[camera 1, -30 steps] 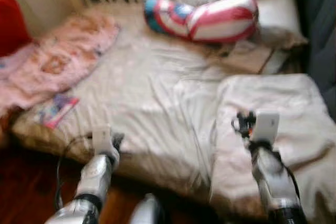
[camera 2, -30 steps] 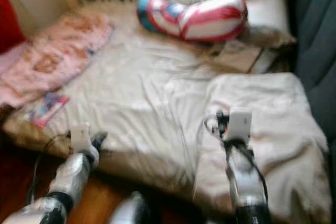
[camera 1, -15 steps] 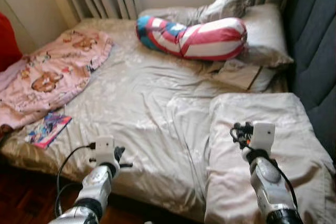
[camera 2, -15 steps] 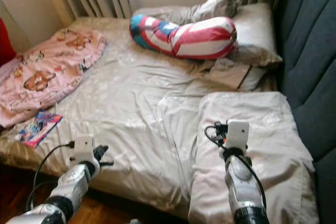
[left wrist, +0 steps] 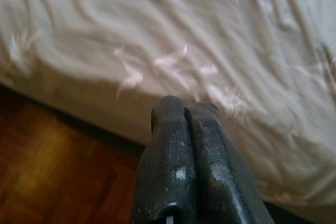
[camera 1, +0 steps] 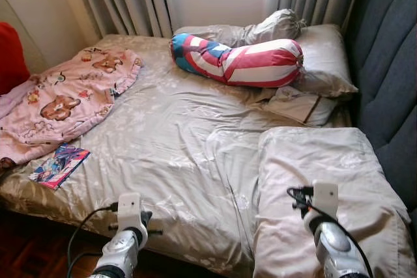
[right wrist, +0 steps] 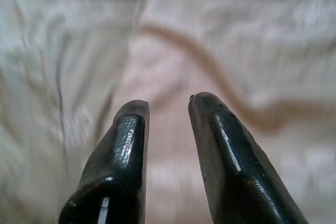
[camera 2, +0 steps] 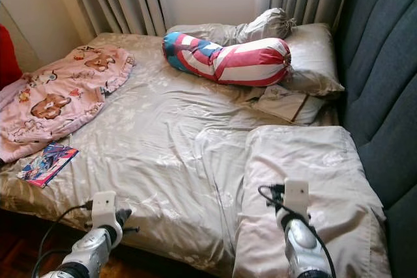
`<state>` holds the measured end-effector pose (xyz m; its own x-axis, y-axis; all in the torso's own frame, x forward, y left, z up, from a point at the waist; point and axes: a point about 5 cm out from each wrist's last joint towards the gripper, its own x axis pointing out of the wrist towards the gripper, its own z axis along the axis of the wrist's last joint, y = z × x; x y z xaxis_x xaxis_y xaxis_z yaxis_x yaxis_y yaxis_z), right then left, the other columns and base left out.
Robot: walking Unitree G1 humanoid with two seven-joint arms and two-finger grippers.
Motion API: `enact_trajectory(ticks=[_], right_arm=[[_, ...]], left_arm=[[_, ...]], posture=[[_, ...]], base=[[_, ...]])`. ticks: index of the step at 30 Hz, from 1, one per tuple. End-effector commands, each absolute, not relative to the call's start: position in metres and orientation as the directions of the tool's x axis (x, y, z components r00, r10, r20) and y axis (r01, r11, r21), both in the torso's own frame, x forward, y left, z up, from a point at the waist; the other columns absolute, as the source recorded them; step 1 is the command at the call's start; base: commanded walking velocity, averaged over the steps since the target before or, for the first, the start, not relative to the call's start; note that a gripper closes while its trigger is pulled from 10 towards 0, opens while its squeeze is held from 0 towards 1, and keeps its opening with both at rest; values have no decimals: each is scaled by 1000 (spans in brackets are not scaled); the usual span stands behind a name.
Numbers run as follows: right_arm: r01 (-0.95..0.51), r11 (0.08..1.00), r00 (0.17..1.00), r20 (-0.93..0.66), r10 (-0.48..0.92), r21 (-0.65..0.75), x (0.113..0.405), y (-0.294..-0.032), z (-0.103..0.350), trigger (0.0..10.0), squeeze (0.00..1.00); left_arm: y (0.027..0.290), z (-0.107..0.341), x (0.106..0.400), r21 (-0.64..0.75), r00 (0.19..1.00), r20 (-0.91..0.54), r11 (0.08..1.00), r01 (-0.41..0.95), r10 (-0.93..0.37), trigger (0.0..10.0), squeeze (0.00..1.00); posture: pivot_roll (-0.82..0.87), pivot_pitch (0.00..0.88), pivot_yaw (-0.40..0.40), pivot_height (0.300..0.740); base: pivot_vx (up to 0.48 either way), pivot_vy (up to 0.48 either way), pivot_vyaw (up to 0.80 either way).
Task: Clean up the room
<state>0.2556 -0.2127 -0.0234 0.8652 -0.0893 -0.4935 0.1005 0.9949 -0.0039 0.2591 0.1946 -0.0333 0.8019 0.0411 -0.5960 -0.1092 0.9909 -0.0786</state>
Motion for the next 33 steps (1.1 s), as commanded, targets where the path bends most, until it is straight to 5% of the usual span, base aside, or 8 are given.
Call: enact_trajectory(ticks=[1,10,28,33], right_arm=[[97,995,798,-596,-91,-23,233,-210,-45,10000,0],[77,996,697,-712,-89,-49,206,-202,-67,10000,0],[63,998,701,-711,-56,-17,214,-185,-66,10000,0],[86,996,710,-701,-67,-9,218,-186,-63,10000,0]], left_arm=[[194,-44,247,-60,756,-653,992,-115,48,10000,0],[186,-57,230,9,695,-718,1000,-26,24,10000,0],[187,-59,227,38,687,-726,999,-10,35,10000,0],[189,-60,226,48,685,-728,999,-4,37,10000,0]], posture=[[-97,0,41,740],[-85,0,12,740],[-77,0,19,740],[-78,0,32,740]], base=[[0,0,0],[0,199,0],[0,308,0],[0,0,-800]])
